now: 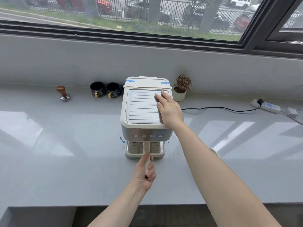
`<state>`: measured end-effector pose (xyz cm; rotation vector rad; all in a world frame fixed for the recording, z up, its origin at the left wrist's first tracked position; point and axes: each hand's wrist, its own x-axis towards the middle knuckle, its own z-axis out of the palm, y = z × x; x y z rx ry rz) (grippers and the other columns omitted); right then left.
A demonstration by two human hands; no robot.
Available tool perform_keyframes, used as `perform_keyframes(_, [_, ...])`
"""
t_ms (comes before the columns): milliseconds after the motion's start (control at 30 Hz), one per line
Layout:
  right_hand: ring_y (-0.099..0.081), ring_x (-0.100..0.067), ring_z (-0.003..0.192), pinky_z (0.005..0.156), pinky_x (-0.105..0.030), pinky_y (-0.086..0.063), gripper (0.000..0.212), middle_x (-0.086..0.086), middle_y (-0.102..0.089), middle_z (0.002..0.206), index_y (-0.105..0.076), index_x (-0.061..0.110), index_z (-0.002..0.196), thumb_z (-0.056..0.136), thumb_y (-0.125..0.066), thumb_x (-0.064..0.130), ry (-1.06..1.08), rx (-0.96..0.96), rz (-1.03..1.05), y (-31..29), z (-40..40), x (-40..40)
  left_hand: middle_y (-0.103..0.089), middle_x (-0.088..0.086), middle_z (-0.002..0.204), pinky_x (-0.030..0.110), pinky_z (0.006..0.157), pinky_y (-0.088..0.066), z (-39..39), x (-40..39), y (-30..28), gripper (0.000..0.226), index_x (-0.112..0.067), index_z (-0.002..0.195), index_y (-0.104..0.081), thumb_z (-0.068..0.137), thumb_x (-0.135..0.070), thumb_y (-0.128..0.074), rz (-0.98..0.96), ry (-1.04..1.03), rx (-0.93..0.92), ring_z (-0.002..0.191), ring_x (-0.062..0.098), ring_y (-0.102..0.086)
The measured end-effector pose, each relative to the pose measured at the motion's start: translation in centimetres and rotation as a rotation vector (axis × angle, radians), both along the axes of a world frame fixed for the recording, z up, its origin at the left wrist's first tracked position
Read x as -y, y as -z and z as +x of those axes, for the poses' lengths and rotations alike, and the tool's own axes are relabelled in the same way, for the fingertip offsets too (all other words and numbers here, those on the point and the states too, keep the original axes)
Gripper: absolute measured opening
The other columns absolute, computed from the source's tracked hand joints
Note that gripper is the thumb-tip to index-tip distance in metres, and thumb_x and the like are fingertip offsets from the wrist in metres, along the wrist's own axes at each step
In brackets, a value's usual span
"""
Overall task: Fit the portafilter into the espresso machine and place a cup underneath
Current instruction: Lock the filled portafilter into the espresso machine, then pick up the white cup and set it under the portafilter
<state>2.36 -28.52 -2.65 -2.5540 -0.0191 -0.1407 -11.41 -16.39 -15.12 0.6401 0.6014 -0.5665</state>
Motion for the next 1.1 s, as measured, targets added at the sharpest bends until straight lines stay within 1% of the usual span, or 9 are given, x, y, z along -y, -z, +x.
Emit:
perform_keyframes(200, [-0.028,-0.023,0.139,0.112,-0.03,-0.02,0.042,0.013,-0.025,0.157,-0.039,0.038,0.141,0.101,-0.029,0.035,0.012,-0.01,0.022,-0.2,-0.1,-0.1,-0.034,-0.004,0.045,0.019,0.03,-0.013,0.2,-0.1,-0.3,0.036,-0.016,0.074,-0.052,0.064,-0.041,-0.075,0.088,0.027,0.046,0.029,0.01,-0.019])
perform_keyframes(333, [-0.03,-0.022,0.138,0.112,-0.032,-0.021,0.041,0.013,-0.028,0.157,-0.042,0.037,0.14,0.1,-0.031,0.035,0.013,0.002,0.047,-0.3,-0.4,-0.1,-0.038,-0.001,0.046,0.021,0.036,-0.017,0.1,-0.6,-0.7,0.033,-0.015,0.078,-0.052,0.078,-0.045,-0.067,0.287,0.112,0.085,0.034,0.015,-0.023])
perform_keyframes(500, [-0.033,-0.017,0.138,0.109,-0.031,-0.025,0.039,0.014,-0.032,0.154,-0.048,0.034,0.136,0.098,-0.039,0.033,0.021,-0.016,0.178,-0.6,-0.5,0.2,-0.051,0.005,0.061,0.029,0.042,-0.041,0.3,-1.7,-2.4,0.036,-0.008,0.085,-0.051,0.088,-0.043,-0.051,0.571,0.271,0.182,0.039,0.024,-0.043])
perform_keyframes(600, [-0.034,-0.014,0.138,0.109,-0.028,-0.028,0.037,0.014,-0.033,0.153,-0.051,0.03,0.134,0.099,-0.04,0.026,0.03,-0.04,0.361,-0.5,-0.9,0.4,-0.06,0.009,0.087,0.037,0.059,-0.055,0.8,-2.6,-3.4,0.038,-0.014,0.106,-0.048,0.084,-0.045,-0.051,0.684,0.31,0.203,0.06,0.03,-0.061])
perform_keyframes(667, [-0.034,-0.012,0.138,0.107,-0.024,-0.026,0.037,0.012,-0.034,0.153,-0.053,0.025,0.133,0.099,-0.039,0.021,0.029,-0.027,0.456,-0.4,-1.3,0.6,-0.061,0.004,0.108,0.034,0.07,-0.054,1.5,-3.6,-4.0,0.043,-0.022,0.119,-0.038,0.085,-0.042,-0.055,0.839,0.271,0.316,0.087,0.025,-0.067])
perform_keyframes(800, [-0.034,-0.01,0.138,0.106,-0.02,-0.026,0.037,0.007,-0.036,0.151,-0.057,0.019,0.129,0.099,-0.035,0.013,0.03,0.005,0.559,0.1,-2.5,0.7,-0.036,0.006,0.138,0.038,0.093,-0.044,3.7,-6.6,-5.7,0.088,-0.022,0.142,-0.013,0.078,-0.03,-0.074,1.147,0.067,0.623,0.116,0.021,-0.05])
perform_keyframes(933, [-0.035,-0.003,0.132,0.102,-0.012,-0.024,0.037,0.01,-0.037,0.149,-0.059,0.02,0.126,0.1,-0.034,0.012,0.009,0.031,0.622,1.0,-4.0,1.3,-0.026,0.004,0.145,0.035,0.094,-0.042,6.0,-8.1,-7.6,0.104,-0.036,0.142,-0.013,0.066,-0.021,-0.083,1.389,0.119,1.022,0.125,0.012,-0.037])
perform_keyframes(1033, [-0.034,0.005,0.126,0.091,0.006,-0.023,0.035,0.016,-0.038,0.142,-0.061,0.021,0.123,0.1,-0.036,0.013,-0.013,0.07,0.653,1.7,-5.2,1.9,-0.029,0.011,0.144,0.041,0.088,-0.047,6.9,-8.2,-8.0,0.1,-0.038,0.134,-0.02,0.062,-0.016,-0.085,1.526,0.195,1.216,0.125,0.027,-0.04])
perform_keyframes(1100, [-0.033,0.006,0.126,0.089,0.008,-0.023,0.035,0.019,-0.036,0.14,-0.06,0.022,0.123,0.1,-0.036,0.013,-0.028,0.082,0.669,2.0,-5.7,2.2,-0.033,0.015,0.141,0.047,0.082,-0.052,6.9,-8.4,-7.5,0.094,-0.032,0.128,-0.024,0.06,-0.015,-0.087,1.59,0.186,1.257,0.116,0.033,-0.048])
